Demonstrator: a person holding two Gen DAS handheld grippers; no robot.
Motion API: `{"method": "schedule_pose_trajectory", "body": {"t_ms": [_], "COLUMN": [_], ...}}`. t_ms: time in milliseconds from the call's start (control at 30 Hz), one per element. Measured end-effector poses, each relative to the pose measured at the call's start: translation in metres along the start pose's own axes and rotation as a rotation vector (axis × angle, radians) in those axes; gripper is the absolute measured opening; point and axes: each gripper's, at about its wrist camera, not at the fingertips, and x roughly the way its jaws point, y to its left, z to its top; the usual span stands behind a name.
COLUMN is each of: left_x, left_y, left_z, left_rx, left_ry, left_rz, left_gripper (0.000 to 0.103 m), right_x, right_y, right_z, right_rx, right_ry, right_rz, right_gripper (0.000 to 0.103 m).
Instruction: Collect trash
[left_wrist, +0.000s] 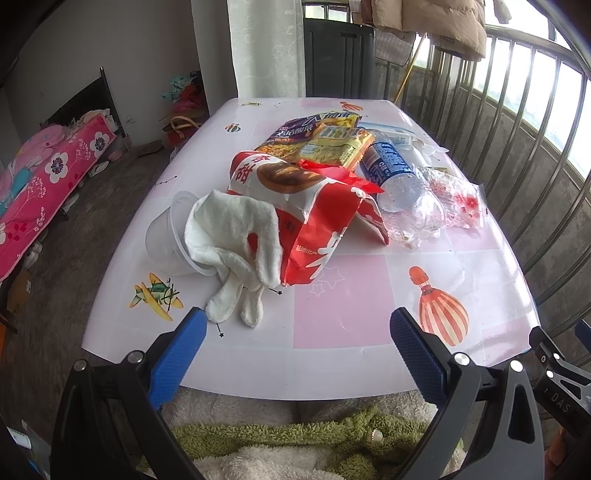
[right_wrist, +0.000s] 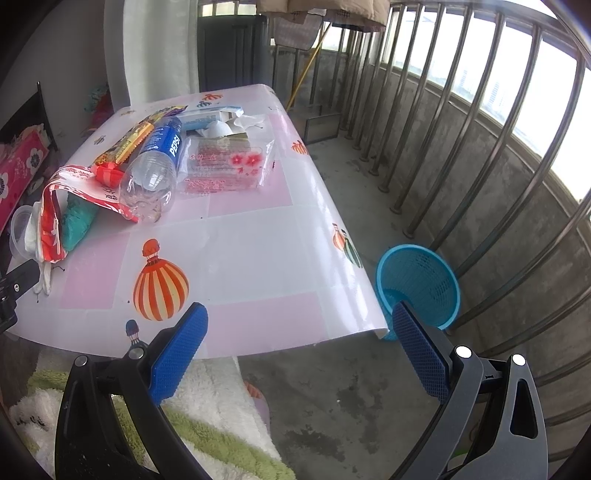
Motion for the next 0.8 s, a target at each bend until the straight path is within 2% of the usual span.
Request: {"method": "schedule_pose_trajectory", "body": {"t_ms": [800], "left_x": [0.0001], "left_y": [0.0043], "left_z": [0.0008], "left_rx": [-0.004], "left_ry": [0.000], "left_rz": [0.005], "left_gripper": [0.097], "right_x": [0.0001], "right_y": [-0.0004], "right_z": [0.0000], "right_rx": [-0.001], "right_ry": [-0.003], "right_rz": [0.000], "right_gripper": [0.095]}}
